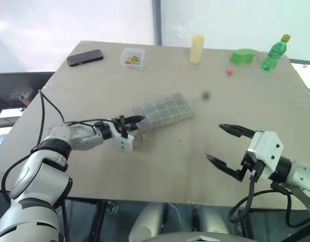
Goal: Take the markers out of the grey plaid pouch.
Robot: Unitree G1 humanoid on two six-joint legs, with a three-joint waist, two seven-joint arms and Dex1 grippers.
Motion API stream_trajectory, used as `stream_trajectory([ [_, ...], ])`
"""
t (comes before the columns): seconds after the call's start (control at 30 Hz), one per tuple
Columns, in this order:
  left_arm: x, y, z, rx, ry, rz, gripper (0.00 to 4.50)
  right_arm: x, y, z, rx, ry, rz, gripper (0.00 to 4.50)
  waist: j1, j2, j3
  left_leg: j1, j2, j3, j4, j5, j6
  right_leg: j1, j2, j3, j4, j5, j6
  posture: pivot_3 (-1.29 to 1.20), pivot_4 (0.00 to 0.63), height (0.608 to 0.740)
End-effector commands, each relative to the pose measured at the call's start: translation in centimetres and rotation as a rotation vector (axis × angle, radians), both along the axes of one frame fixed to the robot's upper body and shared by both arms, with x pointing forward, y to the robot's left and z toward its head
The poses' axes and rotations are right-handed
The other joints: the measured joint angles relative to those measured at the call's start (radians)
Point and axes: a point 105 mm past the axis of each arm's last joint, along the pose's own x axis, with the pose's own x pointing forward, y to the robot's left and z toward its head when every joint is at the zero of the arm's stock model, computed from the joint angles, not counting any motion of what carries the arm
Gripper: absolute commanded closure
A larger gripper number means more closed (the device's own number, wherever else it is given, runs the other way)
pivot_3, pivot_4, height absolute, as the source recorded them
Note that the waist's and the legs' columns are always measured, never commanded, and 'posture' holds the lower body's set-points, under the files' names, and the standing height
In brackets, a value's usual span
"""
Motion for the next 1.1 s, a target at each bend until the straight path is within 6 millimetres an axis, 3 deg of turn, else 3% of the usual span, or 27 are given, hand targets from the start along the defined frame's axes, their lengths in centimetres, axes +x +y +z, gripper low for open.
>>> stream_trajectory([
  [0.03, 0.1, -0.5, 0.7, -0.063, 0.023, -0.001, 4.43, 0.4, 0.0, 0.0, 0.005, 0.031, -0.076, 0.00, 0.000, 0.000, 0.000, 0.000, 0.000, 0.000, 0.000, 0.000, 0.000, 0.000, 0.000, 0.000, 0.000, 0.000, 0.000, 0.00, 0.150, 0.740],
  [0.23, 2.2, -1.9, 5.7, -0.330, 0.004, 0.048, 4.43, 2.4, 0.6, 0.8, 0.105, 0.130, -0.172, 0.00, -0.004, -0.002, 0.001, -0.002, 0.000, 0.000, 0.001, 0.000, 0.000, -0.002, 0.000, 0.000, 0.000, 0.000, 0.000, 0.00, 0.150, 0.740],
  [0.37, 4.7, -2.7, 8.8, -0.541, 0.118, 0.141, 4.43, 4.8, 2.7, 1.3, 0.322, 0.314, -0.170, 0.00, -0.019, -0.003, 0.001, -0.003, 0.000, -0.001, 0.001, 0.000, 0.001, -0.002, 0.000, 0.000, 0.000, 0.000, -0.001, 0.00, 0.150, 0.740],
  [0.63, 4.6, -4.5, 9.5, -0.666, 0.267, 0.097, 4.43, 7.5, 7.3, 2.8, 0.495, 0.499, -0.045, 0.00, -0.056, -0.003, 0.001, -0.003, -0.001, 0.000, 0.000, 0.000, 0.001, -0.004, 0.000, 0.002, 0.000, 0.000, -0.001, 0.00, 0.150, 0.740],
  [0.77, 3.8, -5.0, 9.6, -0.691, 0.314, 0.061, 4.50, 9.1, 8.3, 3.2, 0.543, 0.508, -0.059, 1.33, -0.058, -0.003, 0.001, -0.003, -0.001, 0.001, -0.001, 0.000, 0.001, -0.006, 0.000, 0.002, 0.000, 0.000, -0.001, 0.00, 0.150, 0.740],
  [1.1, 2.8, -5.4, 9.3, -0.702, 0.364, 0.052, 4.50, 10.4, 11.4, 3.5, 0.537, 0.498, -0.009, 1.33, -0.056, -0.002, 0.001, -0.003, -0.001, 0.002, -0.001, 0.000, 0.001, -0.007, 0.001, 0.003, 0.001, 0.000, -0.001, 0.00, 0.150, 0.740],
])
